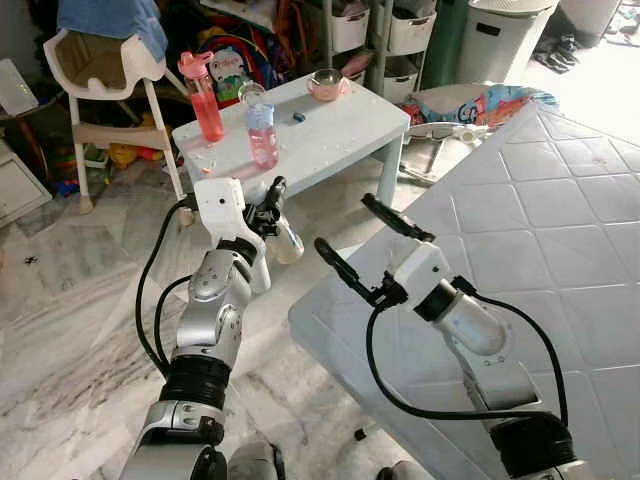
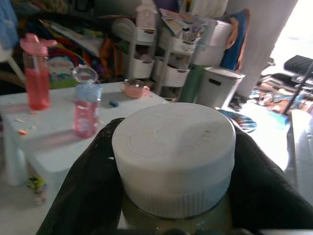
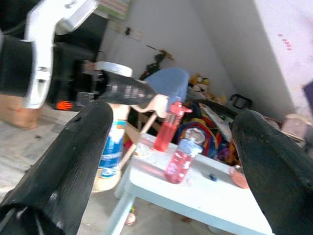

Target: Restocking fridge

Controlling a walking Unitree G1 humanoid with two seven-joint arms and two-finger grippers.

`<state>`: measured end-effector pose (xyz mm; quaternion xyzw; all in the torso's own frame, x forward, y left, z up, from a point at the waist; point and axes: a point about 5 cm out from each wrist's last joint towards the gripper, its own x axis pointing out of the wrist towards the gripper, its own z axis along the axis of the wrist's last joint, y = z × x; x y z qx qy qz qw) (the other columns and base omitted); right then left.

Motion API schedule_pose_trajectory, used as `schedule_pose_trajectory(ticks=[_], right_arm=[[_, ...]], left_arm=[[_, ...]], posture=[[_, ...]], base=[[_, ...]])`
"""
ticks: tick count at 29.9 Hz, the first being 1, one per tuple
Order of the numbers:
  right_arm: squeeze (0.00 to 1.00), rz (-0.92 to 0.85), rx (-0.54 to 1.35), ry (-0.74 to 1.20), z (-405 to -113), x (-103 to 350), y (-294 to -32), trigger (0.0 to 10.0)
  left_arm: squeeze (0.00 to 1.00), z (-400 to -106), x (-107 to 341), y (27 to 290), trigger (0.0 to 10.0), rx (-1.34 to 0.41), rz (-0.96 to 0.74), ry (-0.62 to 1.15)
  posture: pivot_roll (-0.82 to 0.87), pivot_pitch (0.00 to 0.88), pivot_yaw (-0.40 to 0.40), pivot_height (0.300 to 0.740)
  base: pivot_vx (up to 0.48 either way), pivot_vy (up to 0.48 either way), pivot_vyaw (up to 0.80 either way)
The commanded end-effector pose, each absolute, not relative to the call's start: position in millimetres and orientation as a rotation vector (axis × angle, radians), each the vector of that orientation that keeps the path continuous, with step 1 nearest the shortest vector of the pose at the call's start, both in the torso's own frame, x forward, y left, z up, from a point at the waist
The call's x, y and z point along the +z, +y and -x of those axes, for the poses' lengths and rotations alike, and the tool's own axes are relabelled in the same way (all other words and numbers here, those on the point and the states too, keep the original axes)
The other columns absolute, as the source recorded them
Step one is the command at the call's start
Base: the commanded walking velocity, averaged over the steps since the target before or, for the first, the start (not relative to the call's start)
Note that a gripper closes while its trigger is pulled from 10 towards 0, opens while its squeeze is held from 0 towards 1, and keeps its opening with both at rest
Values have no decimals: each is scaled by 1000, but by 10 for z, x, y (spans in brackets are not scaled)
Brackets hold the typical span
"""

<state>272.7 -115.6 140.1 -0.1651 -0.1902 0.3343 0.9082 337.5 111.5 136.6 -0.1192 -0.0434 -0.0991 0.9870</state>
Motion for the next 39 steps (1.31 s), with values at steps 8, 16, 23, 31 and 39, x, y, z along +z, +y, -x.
schedule_pose_trajectory(ticks=[8, 16, 23, 31, 39], right_arm=[[1000, 157, 394, -292, -2762, 1267, -1364, 10000], [0, 138, 279, -280, -2743, 1266, -1390, 10000], [0, 86, 310, -251, -2742, 1215, -1275, 10000], [0, 84, 336, -264, -2747, 1270, -1220, 10000], [0, 82, 344, -270, -2781, 1299, -1227, 10000]], left_arm=[[0, -3295, 1204, 1481, 10000, 17, -50, -61], [0, -3037, 943, 1699, 10000, 96, -61, 11], [0, -2972, 831, 1713, 10000, 109, -81, 42], [0, -2990, 911, 1651, 10000, 102, -72, 18], [0, -2982, 924, 1651, 10000, 106, -76, 13]], posture=[[0, 1, 67, 740], [-1, 2, 68, 740], [-3, 5, 59, 740], [-4, 10, 58, 740], [1, 9, 58, 740]], base=[[0, 0, 0], [0, 0, 0], [0, 112, 74], [0, 270, 759], [0, 66, 781]])
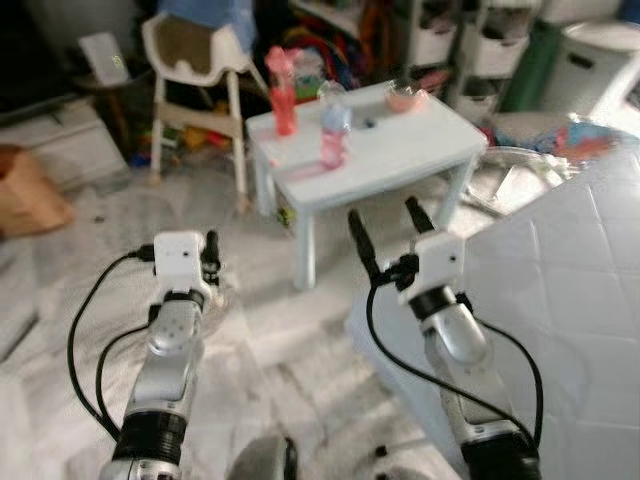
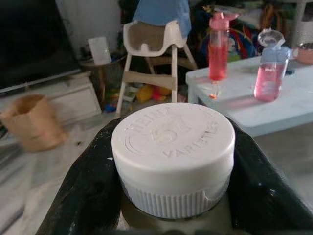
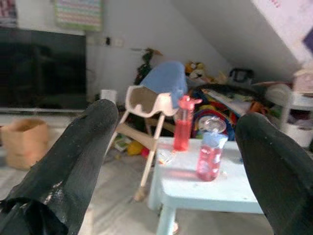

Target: Restocking fridge

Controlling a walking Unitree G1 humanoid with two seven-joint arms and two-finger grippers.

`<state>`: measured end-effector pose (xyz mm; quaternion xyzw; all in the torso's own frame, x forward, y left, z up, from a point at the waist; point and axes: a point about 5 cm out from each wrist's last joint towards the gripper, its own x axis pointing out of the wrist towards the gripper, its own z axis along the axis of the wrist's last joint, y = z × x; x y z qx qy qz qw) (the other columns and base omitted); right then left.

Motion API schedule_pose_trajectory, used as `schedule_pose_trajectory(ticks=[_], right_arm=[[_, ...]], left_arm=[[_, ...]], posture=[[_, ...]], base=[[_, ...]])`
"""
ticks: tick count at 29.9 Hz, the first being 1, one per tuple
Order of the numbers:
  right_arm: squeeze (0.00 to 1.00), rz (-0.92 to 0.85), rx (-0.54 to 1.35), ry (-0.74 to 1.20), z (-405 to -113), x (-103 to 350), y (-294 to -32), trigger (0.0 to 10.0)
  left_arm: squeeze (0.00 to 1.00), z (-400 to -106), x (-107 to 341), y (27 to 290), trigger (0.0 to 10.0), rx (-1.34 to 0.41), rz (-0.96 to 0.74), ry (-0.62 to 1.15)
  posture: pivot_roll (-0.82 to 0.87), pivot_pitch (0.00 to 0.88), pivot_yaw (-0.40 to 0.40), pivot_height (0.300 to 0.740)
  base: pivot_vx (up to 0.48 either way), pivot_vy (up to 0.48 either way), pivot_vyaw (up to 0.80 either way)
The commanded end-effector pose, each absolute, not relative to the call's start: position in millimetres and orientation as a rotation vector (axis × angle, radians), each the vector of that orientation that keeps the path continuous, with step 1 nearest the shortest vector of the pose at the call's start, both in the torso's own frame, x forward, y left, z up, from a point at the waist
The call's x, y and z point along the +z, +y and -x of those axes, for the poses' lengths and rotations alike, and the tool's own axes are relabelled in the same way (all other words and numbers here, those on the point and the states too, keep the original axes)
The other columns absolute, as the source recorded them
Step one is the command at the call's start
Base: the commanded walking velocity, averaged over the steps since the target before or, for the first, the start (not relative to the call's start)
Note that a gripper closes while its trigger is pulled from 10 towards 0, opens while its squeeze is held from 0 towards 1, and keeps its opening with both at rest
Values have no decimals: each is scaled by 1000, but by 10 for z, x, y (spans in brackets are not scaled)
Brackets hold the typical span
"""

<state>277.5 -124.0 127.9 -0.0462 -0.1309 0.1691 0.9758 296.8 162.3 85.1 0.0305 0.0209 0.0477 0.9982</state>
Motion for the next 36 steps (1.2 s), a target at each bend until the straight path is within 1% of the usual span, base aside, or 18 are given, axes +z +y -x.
schedule_pose_trajectory(ticks=[1, 5, 11, 15, 19, 29, 36], right_arm=[[0, 88, 346, -268, -2779, 1291, -1225, 10000], [0, 78, 345, -252, -2770, 1241, -1199, 10000], [0, 67, 333, -231, -2741, 1180, -1199, 10000], [0, 73, 303, -225, -2753, 1176, -1276, 10000], [0, 65, 289, -212, -2792, 1147, -1304, 10000], [0, 62, 306, -216, -2819, 1155, -1240, 10000], [0, 77, 298, -220, -2844, 1158, -1276, 10000]], left_arm=[[0, -2981, 924, 1651, 10000, 106, -76, 13], [0, -2968, 897, 1658, 10000, 118, -85, 28], [0, -2898, 816, 1651, 10000, 117, -94, 53], [0, -2852, 812, 1667, 10000, 121, -109, 56], [0, -2808, 791, 1725, 10000, 132, -127, 57], [0, -2805, 828, 1750, 10000, 151, -159, 45], [0, -2800, 837, 1725, 10000, 159, -186, 43]], posture=[[3, 9, 57, 740], [20, 1, 57, 740], [24, 0, 56, 740], [31, 0, 53, 740], [39, 0, 53, 740], [43, 4, 57, 740], [35, 18, 69, 740]], base=[[0, 0, 781], [0, 0, 781], [0, 326, 781], [0, 332, 781], [0, 480, 781], [0, 480, 780], [0, 480, 775]])
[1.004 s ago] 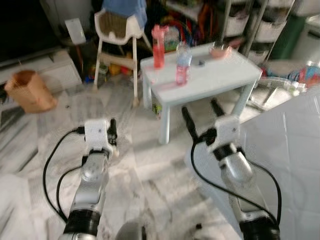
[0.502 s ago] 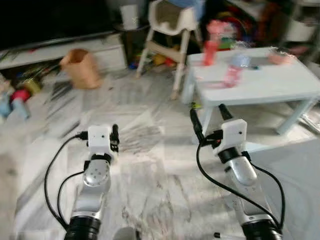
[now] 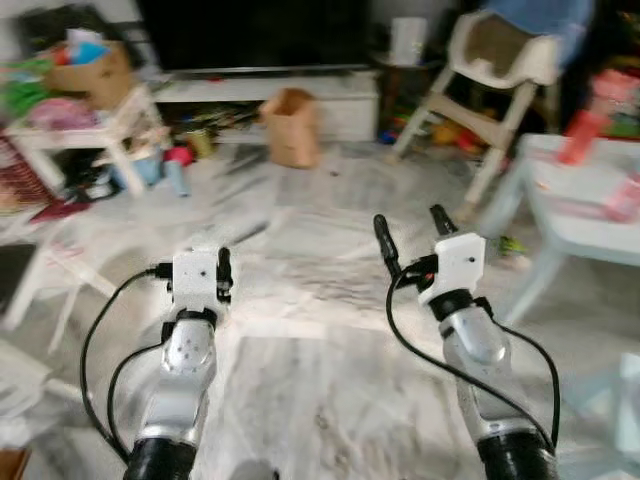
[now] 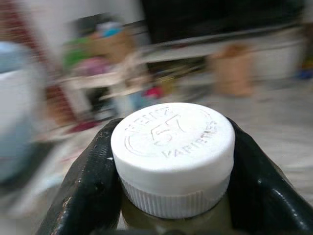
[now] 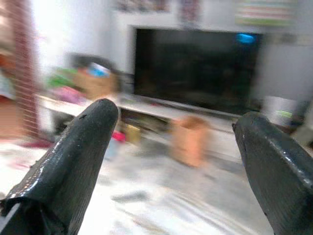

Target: Restocking fridge

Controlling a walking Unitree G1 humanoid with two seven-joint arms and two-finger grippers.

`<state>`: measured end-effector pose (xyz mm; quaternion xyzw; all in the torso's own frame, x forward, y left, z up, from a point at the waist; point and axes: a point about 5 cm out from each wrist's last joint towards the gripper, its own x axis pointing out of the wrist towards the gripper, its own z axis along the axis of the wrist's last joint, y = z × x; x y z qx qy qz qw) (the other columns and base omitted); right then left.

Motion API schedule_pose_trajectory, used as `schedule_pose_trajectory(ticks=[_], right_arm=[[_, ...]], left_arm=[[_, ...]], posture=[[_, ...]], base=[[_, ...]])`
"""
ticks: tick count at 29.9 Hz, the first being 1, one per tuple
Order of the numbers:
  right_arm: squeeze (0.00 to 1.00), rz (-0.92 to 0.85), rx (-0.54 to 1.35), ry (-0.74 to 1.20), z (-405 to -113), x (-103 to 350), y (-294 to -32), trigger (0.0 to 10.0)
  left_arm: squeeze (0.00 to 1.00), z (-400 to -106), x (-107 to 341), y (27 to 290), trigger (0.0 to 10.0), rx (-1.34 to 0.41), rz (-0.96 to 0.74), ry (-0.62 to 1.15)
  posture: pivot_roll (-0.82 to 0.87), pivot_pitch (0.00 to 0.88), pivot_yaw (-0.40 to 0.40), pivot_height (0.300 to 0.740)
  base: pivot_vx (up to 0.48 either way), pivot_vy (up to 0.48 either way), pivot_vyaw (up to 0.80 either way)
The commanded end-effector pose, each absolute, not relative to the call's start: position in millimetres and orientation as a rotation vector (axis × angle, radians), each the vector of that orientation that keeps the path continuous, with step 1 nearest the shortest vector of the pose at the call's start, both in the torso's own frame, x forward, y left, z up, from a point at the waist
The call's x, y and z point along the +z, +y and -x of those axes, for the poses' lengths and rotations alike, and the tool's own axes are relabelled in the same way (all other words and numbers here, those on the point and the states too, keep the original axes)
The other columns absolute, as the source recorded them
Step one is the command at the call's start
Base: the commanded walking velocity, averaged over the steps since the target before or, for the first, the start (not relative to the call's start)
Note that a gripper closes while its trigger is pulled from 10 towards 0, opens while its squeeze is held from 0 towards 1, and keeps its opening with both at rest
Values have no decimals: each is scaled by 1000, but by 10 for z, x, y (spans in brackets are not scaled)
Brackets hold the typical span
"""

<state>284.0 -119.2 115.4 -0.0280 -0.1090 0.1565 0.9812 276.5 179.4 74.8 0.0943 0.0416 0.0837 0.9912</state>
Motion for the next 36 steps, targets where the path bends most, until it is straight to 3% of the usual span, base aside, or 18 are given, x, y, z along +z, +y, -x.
schedule_pose_trajectory(ticks=[1, 10, 31, 36], right_arm=[[0, 79, 299, -221, -2844, 1161, -1279, 10000], [0, 78, 306, -206, -2818, 1115, -1265, 10000], [0, 64, 343, -177, -2827, 1042, -1235, 10000], [0, 50, 338, -179, -2839, 1039, -1237, 10000]], left_arm=[[0, -2797, 847, 1726, 10000, 163, -191, 39], [0, -2768, 814, 1738, 10000, 190, -202, 48], [0, -2755, 952, 1862, 10000, 296, -230, -19], [0, -2821, 1143, 1872, 10000, 305, -214, -91]], posture=[[31, 24, 71, 740], [32, 21, 68, 740], [51, 9, 45, 740], [53, 11, 44, 740]], base=[[0, 480, 769], [0, 461, 765], [0, 0, 739], [0, 0, 0]])
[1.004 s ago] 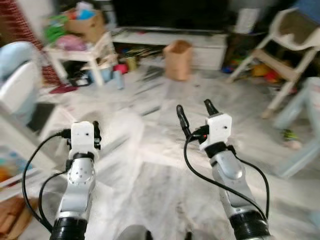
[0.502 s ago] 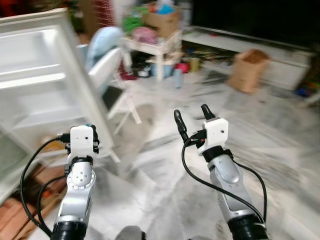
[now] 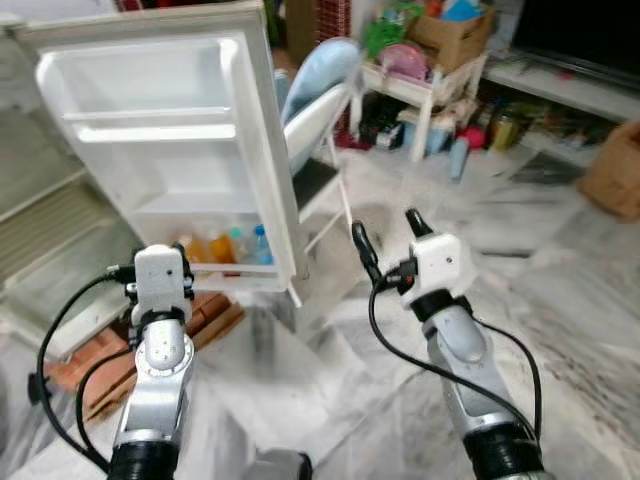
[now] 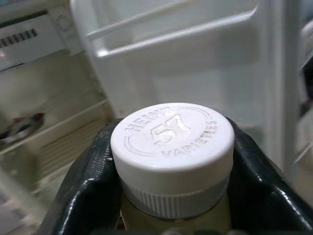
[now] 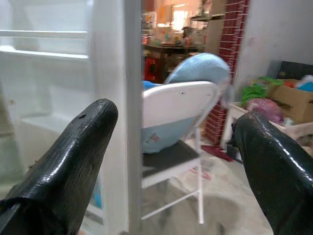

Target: Restocking fridge

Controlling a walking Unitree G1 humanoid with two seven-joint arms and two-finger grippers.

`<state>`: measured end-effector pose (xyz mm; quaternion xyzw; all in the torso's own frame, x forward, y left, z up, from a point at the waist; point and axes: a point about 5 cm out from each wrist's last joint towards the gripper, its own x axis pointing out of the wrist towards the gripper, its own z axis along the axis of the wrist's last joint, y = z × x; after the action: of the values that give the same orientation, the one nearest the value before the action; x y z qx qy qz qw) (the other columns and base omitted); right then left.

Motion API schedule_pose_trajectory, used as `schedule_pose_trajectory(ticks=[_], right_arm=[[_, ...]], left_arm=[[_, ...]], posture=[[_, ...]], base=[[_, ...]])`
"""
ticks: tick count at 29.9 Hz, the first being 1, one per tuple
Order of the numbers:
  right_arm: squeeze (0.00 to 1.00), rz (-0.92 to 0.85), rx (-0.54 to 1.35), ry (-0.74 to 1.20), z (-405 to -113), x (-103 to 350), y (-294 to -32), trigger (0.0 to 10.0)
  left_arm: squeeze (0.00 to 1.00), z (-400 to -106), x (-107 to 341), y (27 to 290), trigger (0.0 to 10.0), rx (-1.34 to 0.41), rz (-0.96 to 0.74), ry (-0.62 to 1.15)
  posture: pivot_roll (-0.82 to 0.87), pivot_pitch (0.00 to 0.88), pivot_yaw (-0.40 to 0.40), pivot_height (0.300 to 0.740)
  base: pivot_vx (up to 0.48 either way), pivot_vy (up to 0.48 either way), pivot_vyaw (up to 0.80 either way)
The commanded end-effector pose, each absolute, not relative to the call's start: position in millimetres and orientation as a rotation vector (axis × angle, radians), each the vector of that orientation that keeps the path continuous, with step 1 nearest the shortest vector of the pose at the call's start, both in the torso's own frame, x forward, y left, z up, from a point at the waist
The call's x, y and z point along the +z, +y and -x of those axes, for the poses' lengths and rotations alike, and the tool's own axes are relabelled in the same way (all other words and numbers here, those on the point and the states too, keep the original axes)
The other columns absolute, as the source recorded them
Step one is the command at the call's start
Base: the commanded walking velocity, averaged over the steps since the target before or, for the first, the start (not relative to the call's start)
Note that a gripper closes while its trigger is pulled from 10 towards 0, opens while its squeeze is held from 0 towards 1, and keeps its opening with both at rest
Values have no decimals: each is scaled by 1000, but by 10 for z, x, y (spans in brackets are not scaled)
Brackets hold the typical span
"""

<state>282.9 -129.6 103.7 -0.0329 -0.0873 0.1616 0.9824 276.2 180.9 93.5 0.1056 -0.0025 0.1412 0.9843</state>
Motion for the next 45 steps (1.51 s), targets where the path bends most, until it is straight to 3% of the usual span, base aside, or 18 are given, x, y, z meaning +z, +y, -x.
schedule_pose_trajectory(ticks=[1, 13, 22, 27, 45], right_arm=[[0, 50, 338, -179, -2839, 1039, -1237, 10000], [0, 40, 357, -181, -2835, 1039, -1234, 10000], [0, 44, 356, -178, -2825, 1031, -1236, 10000], [0, 57, 334, -169, -2817, 1020, -1269, 10000], [0, 45, 354, -162, -2815, 1011, -1248, 10000]], left_arm=[[0, -2821, 1143, 1872, 10000, 305, -214, -91], [0, -3012, 1626, 2003, 10000, 366, -183, -242], [0, -2909, 1409, 1983, 10000, 344, -192, -154], [0, -2714, 1161, 1935, 10000, 272, -223, -81], [0, -2572, 1073, 1915, 10000, 229, -218, -54]], posture=[[53, 11, 44, 740], [53, 15, 40, 740], [59, 16, 41, 740], [62, 16, 43, 740], [69, 0, 41, 740]], base=[[0, 0, 0], [0, 0, 0], [0, 461, 0], [0, 480, 0], [0, 453, 0]])
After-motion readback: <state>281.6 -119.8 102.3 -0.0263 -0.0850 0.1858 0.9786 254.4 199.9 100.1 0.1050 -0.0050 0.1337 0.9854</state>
